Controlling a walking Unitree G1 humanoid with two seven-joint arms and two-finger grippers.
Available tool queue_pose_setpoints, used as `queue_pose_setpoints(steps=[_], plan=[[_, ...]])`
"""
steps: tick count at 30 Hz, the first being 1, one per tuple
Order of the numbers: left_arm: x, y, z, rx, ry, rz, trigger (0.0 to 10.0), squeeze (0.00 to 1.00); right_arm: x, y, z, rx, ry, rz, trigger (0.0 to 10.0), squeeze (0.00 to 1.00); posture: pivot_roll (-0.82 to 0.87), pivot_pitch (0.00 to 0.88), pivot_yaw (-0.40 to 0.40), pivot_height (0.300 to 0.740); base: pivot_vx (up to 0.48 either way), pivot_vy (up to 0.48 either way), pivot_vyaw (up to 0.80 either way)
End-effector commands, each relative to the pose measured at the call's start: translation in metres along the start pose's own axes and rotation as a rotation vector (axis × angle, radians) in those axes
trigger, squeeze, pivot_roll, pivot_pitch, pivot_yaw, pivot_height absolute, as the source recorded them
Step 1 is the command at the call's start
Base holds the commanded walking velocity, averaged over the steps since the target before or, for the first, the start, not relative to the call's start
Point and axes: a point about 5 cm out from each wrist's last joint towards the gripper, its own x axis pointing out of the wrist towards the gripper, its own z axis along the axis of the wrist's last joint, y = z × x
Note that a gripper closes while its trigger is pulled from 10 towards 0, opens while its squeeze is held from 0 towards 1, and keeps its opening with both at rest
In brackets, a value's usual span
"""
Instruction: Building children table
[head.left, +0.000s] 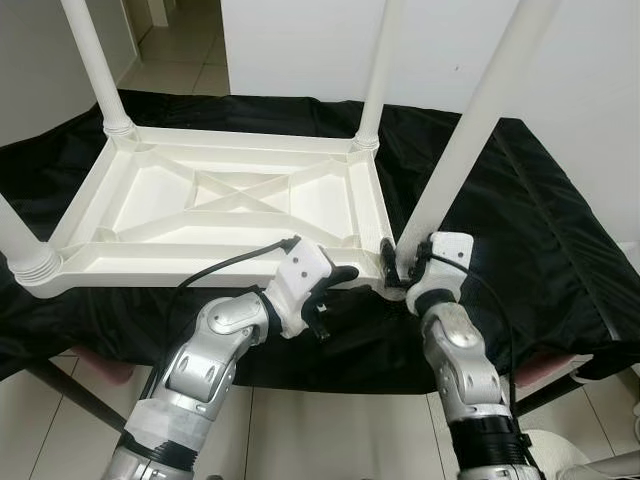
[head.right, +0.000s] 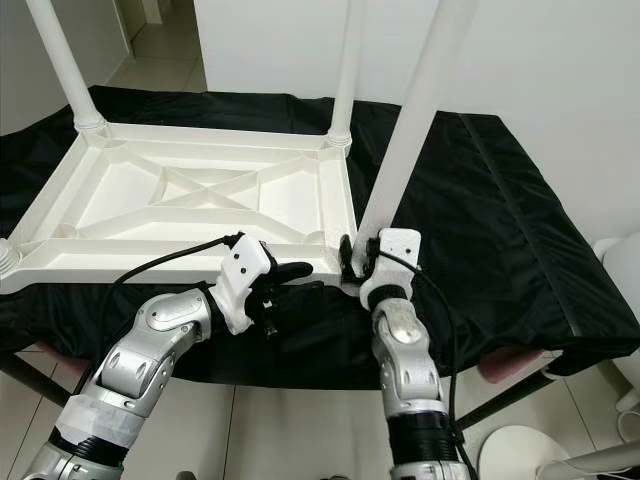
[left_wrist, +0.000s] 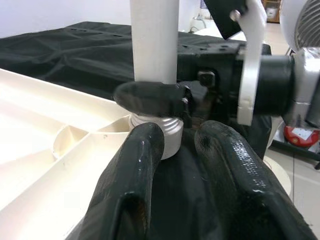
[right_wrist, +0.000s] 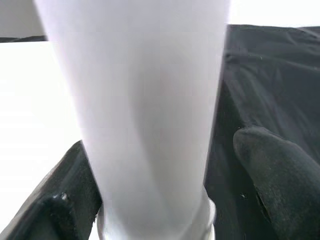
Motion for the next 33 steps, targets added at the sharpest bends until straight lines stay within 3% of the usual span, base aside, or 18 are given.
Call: queue_pose_setpoints(steps=[1, 6, 16, 27, 33], plan=[[-0.001, 0.001, -0.004, -0.001, 0.001, 0.058, 10.0, 0.0, -0.002, -0.001, -0.003, -0.016, -0.007, 0.029, 10.0, 0.0, 0.02, 0.047, -0.049, 0.74, 0.0, 0.0, 0.0], [0.0, 0.012, -0.008, 0.036, 0.014, 0.155, 10.0, 0.0, -0.007, -0.009, -0.007, -0.036, -0.023, 0.028, 10.0, 0.0, 0.01, 0.039, -0.047, 0.74, 0.0, 0.0, 0.0], [0.002, 0.02, -0.013, 0.08, 0.022, 0.278, 10.0, 0.0, -0.012, -0.009, -0.014, -0.042, -0.055, 0.056, 10.0, 0.0, 0.01, 0.035, -0.043, 0.74, 0.0, 0.0, 0.0], [-0.002, 0.018, -0.025, -0.025, 0.028, 0.274, 10.0, 0.0, -0.019, -0.005, -0.021, -0.021, -0.06, 0.068, 10.0, 0.0, 0.01, 0.017, -0.036, 0.74, 0.0, 0.0, 0.0], [-0.001, 0.01, -0.032, 0.002, 0.041, 0.254, 10.0, 0.0, -0.021, -0.002, -0.025, -0.019, -0.066, 0.092, 10.0, 0.0, 0.02, 0.0, -0.028, 0.74, 0.0, 0.0, 0.0]])
